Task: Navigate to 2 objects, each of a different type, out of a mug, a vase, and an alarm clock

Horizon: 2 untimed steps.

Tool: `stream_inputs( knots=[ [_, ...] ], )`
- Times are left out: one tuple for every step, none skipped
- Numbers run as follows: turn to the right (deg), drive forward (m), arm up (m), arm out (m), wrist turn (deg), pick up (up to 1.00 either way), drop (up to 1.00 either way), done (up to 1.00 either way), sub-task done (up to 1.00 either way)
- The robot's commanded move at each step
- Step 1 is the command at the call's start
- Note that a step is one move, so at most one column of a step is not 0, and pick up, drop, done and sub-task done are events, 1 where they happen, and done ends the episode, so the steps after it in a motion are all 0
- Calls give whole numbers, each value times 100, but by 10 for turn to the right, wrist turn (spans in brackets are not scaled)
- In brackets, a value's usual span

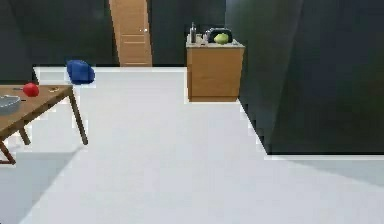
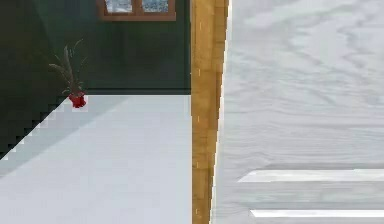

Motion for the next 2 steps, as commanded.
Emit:
stream_inputs(
  knots=[
    [0,100,0,0,0,0,0,0,0],
    [0,100,0,0,0,0,0,0,0]
  ],
)
